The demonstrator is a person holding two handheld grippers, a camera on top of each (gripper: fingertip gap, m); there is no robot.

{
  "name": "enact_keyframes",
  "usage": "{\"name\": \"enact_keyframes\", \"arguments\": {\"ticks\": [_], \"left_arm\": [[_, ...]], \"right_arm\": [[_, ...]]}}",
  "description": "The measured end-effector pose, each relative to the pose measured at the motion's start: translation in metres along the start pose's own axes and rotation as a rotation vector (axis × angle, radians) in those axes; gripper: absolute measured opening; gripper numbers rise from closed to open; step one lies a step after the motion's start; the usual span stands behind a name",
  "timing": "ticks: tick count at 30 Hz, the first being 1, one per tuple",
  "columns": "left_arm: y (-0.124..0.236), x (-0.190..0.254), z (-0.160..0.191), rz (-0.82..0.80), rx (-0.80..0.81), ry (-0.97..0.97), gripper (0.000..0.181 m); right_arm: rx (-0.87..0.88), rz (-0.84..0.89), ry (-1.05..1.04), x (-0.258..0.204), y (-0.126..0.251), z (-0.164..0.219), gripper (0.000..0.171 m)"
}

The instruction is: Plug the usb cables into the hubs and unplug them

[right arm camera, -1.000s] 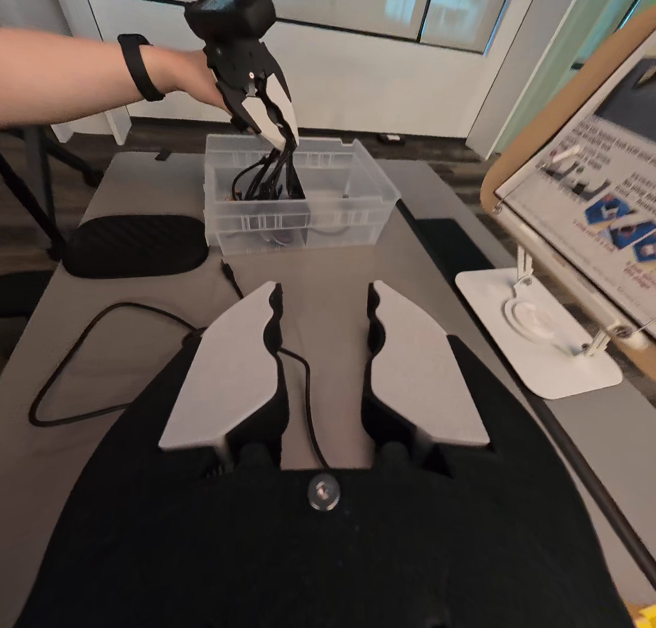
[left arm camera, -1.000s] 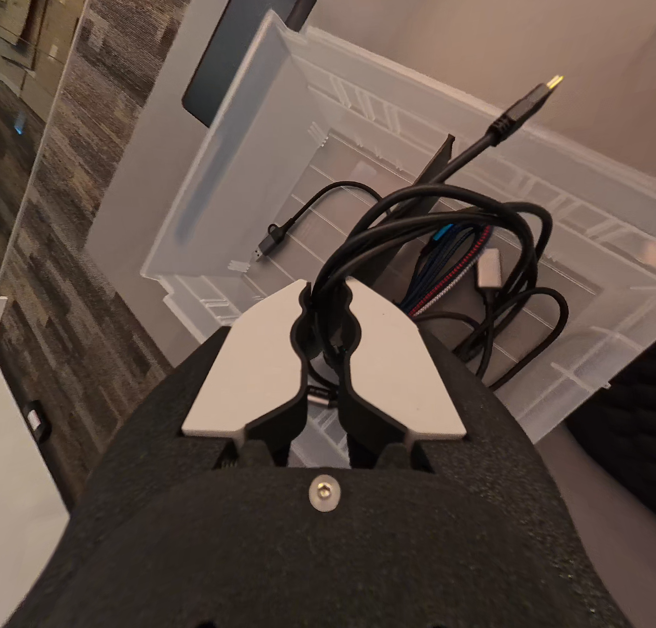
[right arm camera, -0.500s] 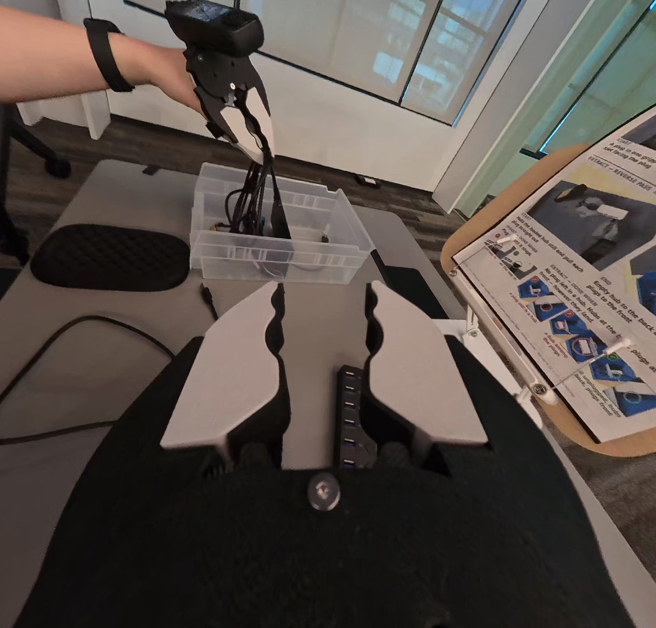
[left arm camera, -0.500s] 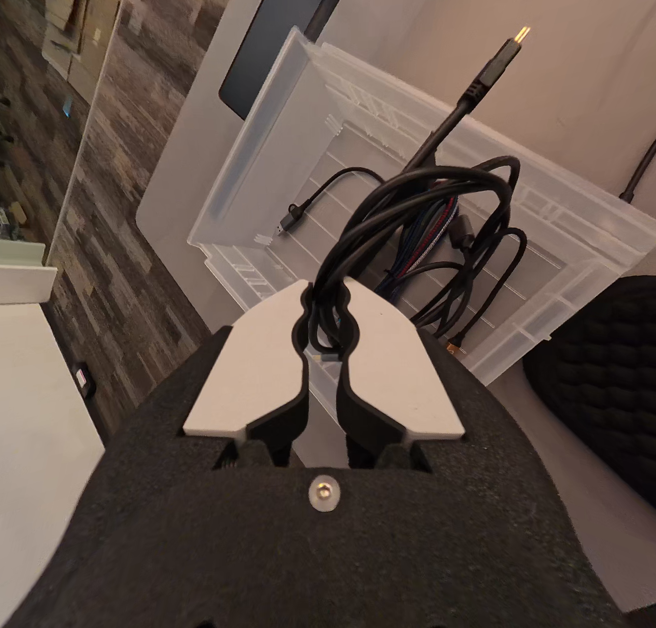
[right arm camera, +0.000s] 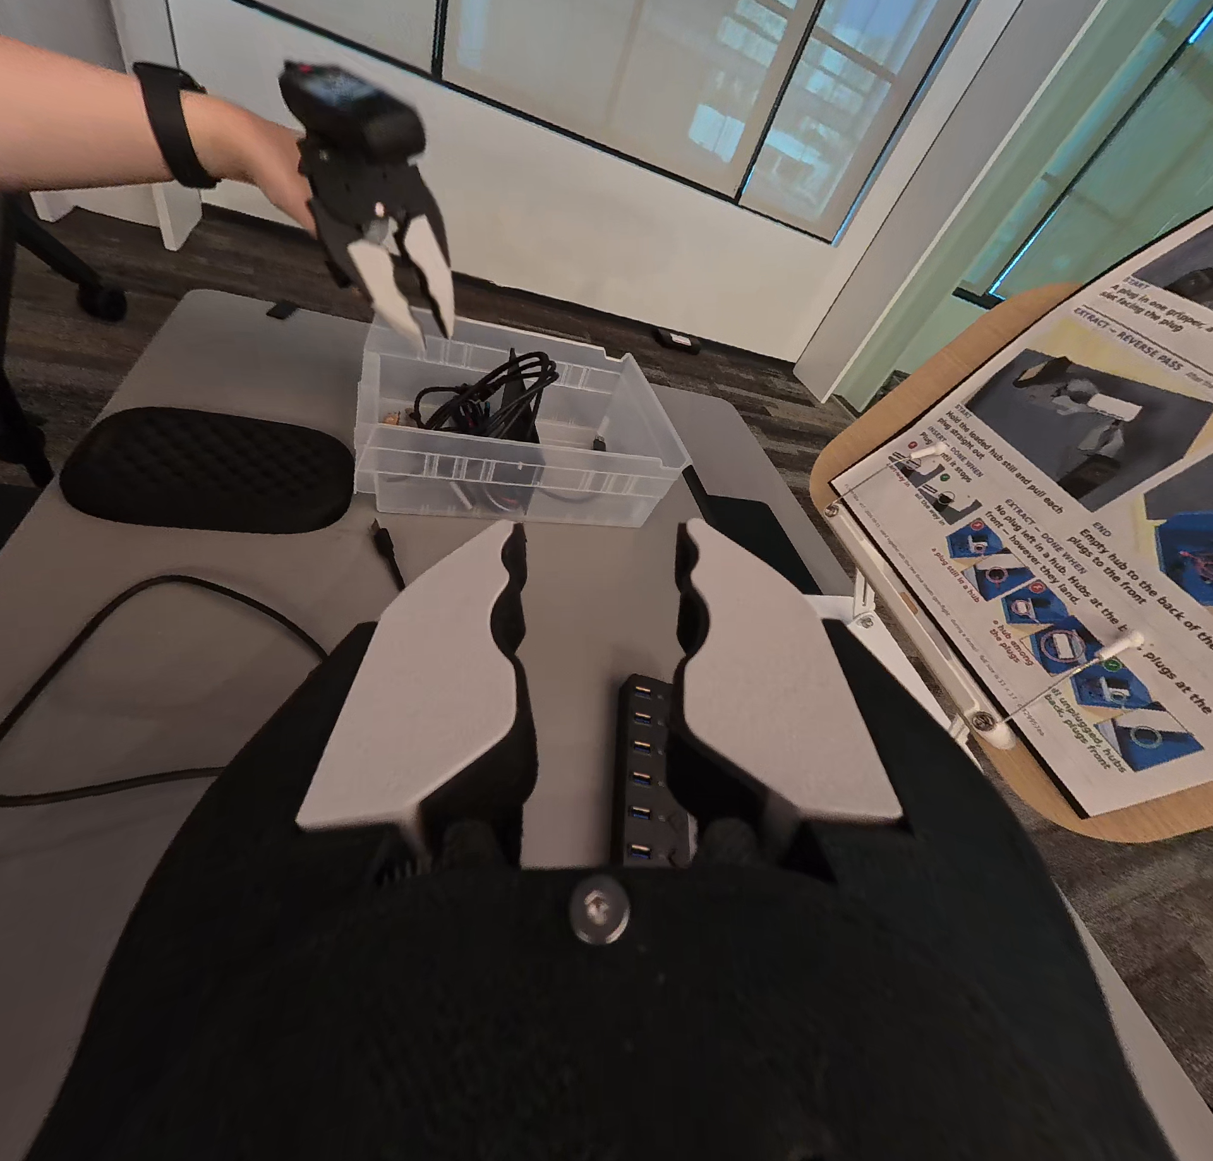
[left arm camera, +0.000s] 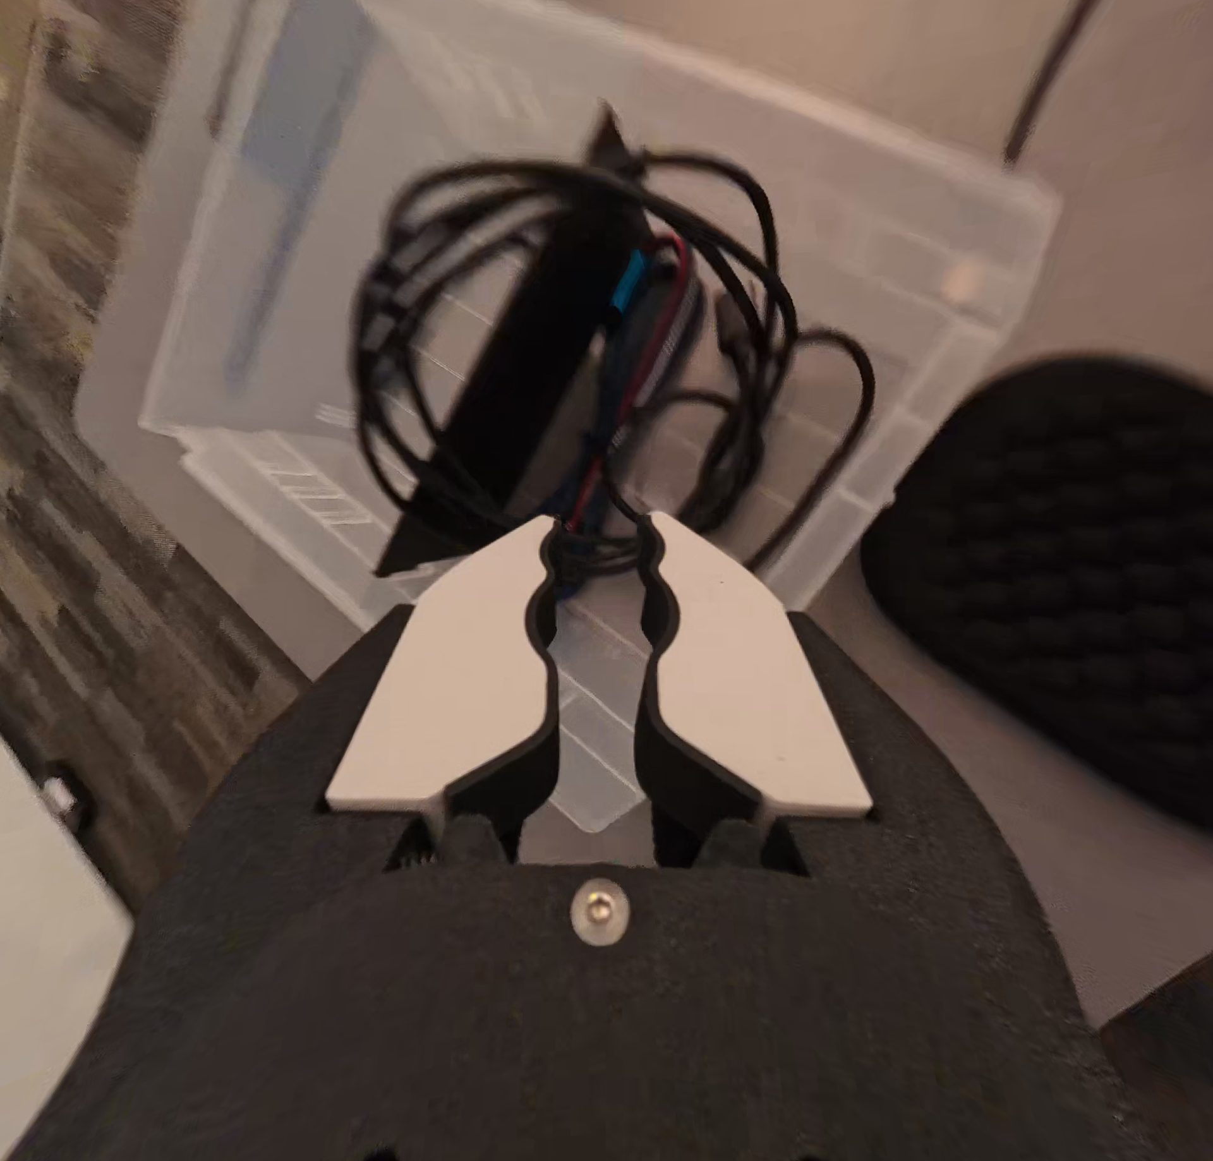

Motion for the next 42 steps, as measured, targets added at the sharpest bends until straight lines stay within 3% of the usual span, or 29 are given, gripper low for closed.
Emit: {"name": "enact_keyframes", "arguments": {"ticks": [5, 15, 23, 32, 37, 42], "left_arm": [[-0.034, 0.03, 0.028, 0.097, -0.193, -0.209, 0.022], [-0.059, 0.035, 0.042, 0.169, -0.252, -0.302, 0.008], [-0.027, 0.024, 0.015, 0.239, -0.137, -0.22, 0.003], [0.03, -0.019, -0.031, 0.168, -0.057, -0.187, 0.003], [0.047, -0.019, -0.032, 0.247, -0.155, -0.126, 0.003], [0.033, -0.009, 0.001, 0.322, -0.373, -0.129, 0.003]], "right_arm": [[-0.017, -0.002, -0.016, 0.002, -0.001, 0.007, 0.045], [-0.008, 0.014, -0.062, 0.013, 0.005, 0.015, 0.044], [-0.005, 0.02, -0.083, 0.018, 0.006, 0.019, 0.044], [-0.021, 0.021, -0.08, 0.017, 0.005, 0.023, 0.044], [-0.016, 0.025, -0.076, 0.018, 0.007, 0.02, 0.043], [0.0, 0.028, -0.067, 0.016, 0.011, 0.015, 0.043]]}}
Point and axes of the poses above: each gripper's, where its closed fingertips meet, y back along the fingers, z out of its underside, x = y × z across the jaws, the point moved 3 cm from there along y, back along the fingers, and after that the axes turned 10 degrees about x, right-handed, at the moved point
